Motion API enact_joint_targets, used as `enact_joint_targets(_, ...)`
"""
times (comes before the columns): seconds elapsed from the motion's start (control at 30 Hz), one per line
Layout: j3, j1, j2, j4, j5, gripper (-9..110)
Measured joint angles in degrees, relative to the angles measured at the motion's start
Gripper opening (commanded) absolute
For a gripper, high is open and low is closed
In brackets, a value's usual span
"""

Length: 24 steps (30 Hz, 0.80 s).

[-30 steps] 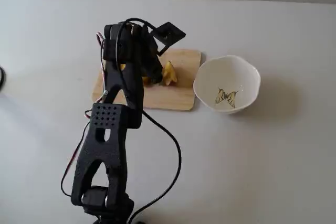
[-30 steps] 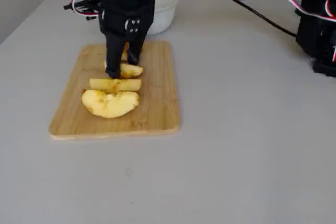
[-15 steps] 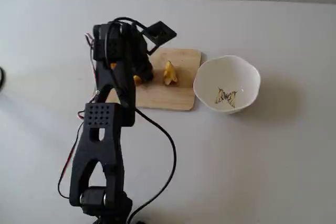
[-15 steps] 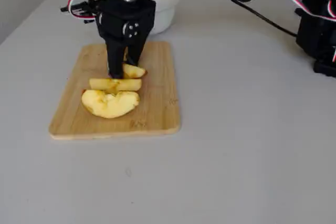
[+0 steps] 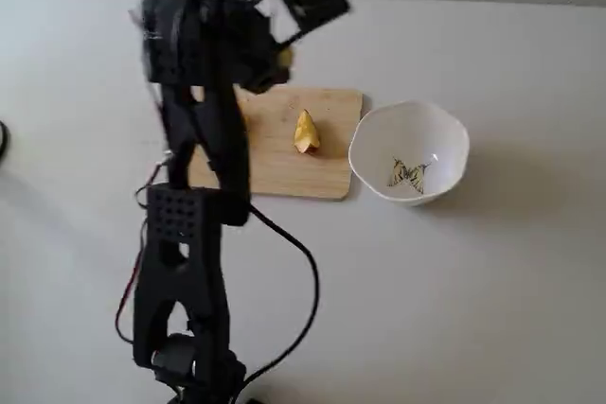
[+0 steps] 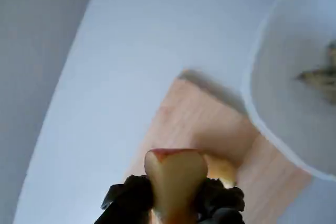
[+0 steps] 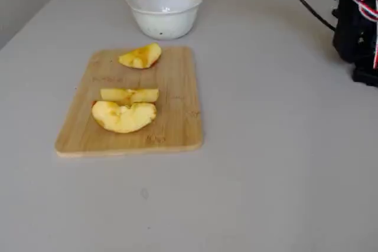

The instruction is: Pick up the second from the right apple slice from the cutting board and place it into the bowl

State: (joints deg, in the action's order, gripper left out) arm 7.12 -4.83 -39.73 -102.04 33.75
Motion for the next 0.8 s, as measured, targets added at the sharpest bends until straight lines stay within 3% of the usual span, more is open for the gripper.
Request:
enact_joint_targets(0.2, 0.1, 9.8, 2.4, 0.0, 2.5, 0)
enact_joint_targets(0.6, 0.1, 13.2, 6.9, 0.0, 3.3, 1)
enact_joint_targets(0.7, 0.2, 14.5, 10.5, 0.0, 3.3, 8)
enact_joint_targets(0.8, 0.1, 15.6, 14.3, 0.0, 3.3, 25)
